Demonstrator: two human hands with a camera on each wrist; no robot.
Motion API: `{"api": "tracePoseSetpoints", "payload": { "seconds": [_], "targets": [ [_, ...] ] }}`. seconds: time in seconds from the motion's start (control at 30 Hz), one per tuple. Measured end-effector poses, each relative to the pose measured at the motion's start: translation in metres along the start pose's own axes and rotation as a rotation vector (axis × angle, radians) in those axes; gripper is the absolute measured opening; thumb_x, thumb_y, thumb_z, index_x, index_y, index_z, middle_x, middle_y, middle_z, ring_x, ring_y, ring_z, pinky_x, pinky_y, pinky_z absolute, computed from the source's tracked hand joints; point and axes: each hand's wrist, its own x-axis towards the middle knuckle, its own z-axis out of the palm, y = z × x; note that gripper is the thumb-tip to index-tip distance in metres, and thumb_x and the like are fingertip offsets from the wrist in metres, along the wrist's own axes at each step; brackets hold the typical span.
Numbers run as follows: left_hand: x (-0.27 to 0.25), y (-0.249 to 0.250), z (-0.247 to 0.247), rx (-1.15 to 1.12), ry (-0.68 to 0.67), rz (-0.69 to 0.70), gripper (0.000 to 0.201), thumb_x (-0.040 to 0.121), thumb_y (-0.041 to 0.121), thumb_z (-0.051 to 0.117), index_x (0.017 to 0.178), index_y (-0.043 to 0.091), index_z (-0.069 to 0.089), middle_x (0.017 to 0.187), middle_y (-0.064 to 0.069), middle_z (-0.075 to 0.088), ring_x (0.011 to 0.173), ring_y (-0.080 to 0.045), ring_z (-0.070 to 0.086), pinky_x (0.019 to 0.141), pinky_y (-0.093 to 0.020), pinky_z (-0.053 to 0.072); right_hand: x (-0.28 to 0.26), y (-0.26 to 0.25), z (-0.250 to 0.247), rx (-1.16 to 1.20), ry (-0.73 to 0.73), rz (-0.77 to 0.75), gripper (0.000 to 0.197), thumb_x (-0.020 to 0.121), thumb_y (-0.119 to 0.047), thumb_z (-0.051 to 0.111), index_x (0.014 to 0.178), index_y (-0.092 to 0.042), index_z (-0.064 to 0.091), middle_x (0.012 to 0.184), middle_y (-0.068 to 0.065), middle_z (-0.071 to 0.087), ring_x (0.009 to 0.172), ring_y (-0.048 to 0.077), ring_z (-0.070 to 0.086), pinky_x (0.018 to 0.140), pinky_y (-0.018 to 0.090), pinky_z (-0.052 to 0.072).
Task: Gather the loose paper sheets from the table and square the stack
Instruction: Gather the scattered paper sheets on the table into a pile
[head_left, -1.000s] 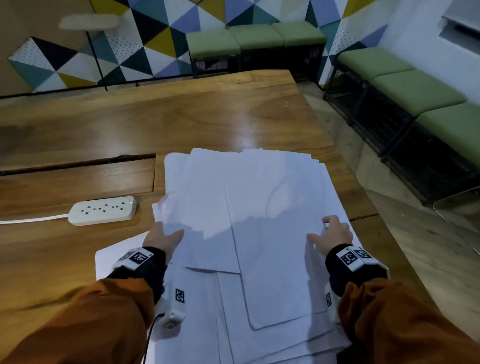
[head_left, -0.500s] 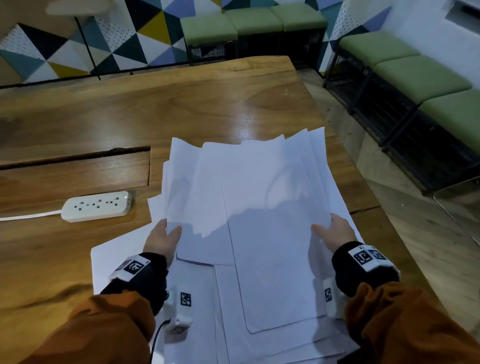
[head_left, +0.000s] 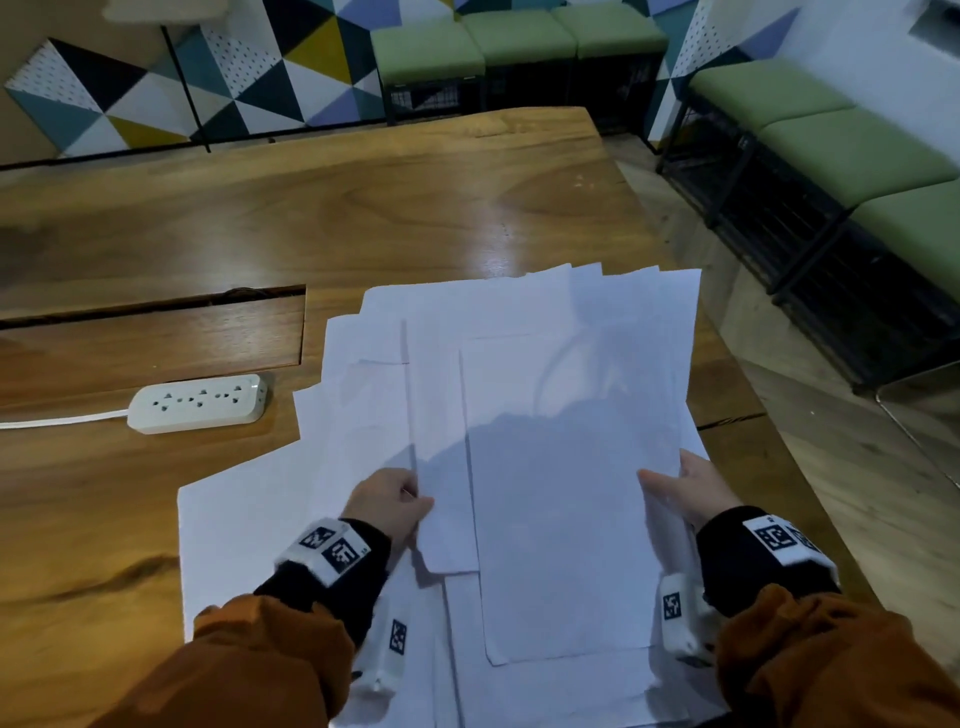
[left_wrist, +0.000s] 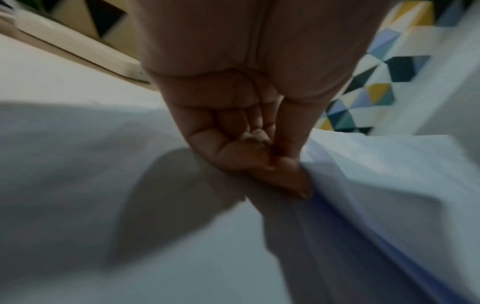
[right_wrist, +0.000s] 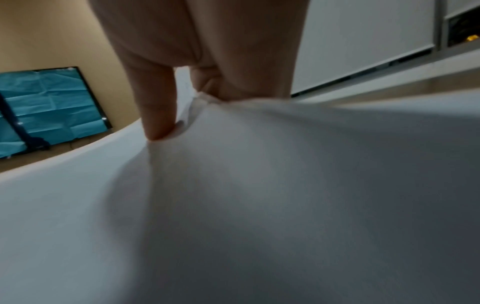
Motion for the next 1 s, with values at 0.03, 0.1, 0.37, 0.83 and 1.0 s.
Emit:
{"api": "tracePoseSetpoints", "payload": {
  "seconds": [0.03,0.1,0.37,0.83,1.0],
  "targets": [
    [-0.005,0.0,0.007,-0.053,-0.068,0.007,0.029,0.083,0.011,0.06,0.057,0.019,0.048,0.061,-0.002,0.056,0.048,-0.005,0.059,0.048,-0.019,0.044,0.0,0.002,-0.001,0.016,-0.029,0.01,0.03,0.081,-0.004,0.062,0.11,-0.009,0.056,0.114,0.014,0.064,0.103,0.03,0.06,0.097,0.043,0.045],
    [-0.013,-0.001,0.015,-0.114,-0.121,0.036,0.029,0.083,0.008,0.06,0.058,0.018,0.05,0.055,-0.001,0.055,0.037,-0.001,0.055,0.042,-0.017,0.045,-0.001,0.007,-0.001,0.024,-0.093,0.031,0.034,0.077,-0.005,0.067,0.108,-0.011,0.056,0.112,0.012,0.065,0.102,0.03,0.061,0.097,0.044,0.045],
    [0.007,-0.019,-0.027,-0.167,0.426,-0.335,0.061,0.087,0.038,0.052,0.136,0.008,0.032,0.138,-0.028,0.035,0.124,-0.044,0.036,0.103,-0.048,0.032,0.0,0.007,0.01,-0.029,-0.071,0.008,0.033,0.073,-0.006,0.069,0.103,-0.013,0.058,0.109,0.015,0.066,0.103,0.035,0.06,0.097,0.049,0.046],
    [-0.014,-0.001,-0.036,-0.781,-0.004,-0.164,0.035,0.087,0.027,0.058,0.114,0.005,0.055,0.113,-0.011,0.063,0.108,-0.028,0.058,0.094,-0.038,0.044,-0.026,0.011,0.001,0.365,-0.2,0.018,0.089,0.031,-0.03,0.092,0.102,0.005,0.053,0.1,0.019,0.063,0.083,0.028,0.058,0.071,0.027,0.054],
    [-0.008,0.01,-0.017,-0.75,-0.017,-0.198,0.069,0.084,0.029,0.061,0.137,-0.003,0.03,0.122,-0.007,0.05,0.12,-0.031,0.047,0.094,-0.036,0.037,-0.03,0.006,0.019,0.431,-0.321,0.02,0.029,0.058,-0.003,0.08,0.084,-0.002,0.068,0.068,0.007,0.075,0.066,0.016,0.071,0.056,0.018,0.055]
  ]
}}
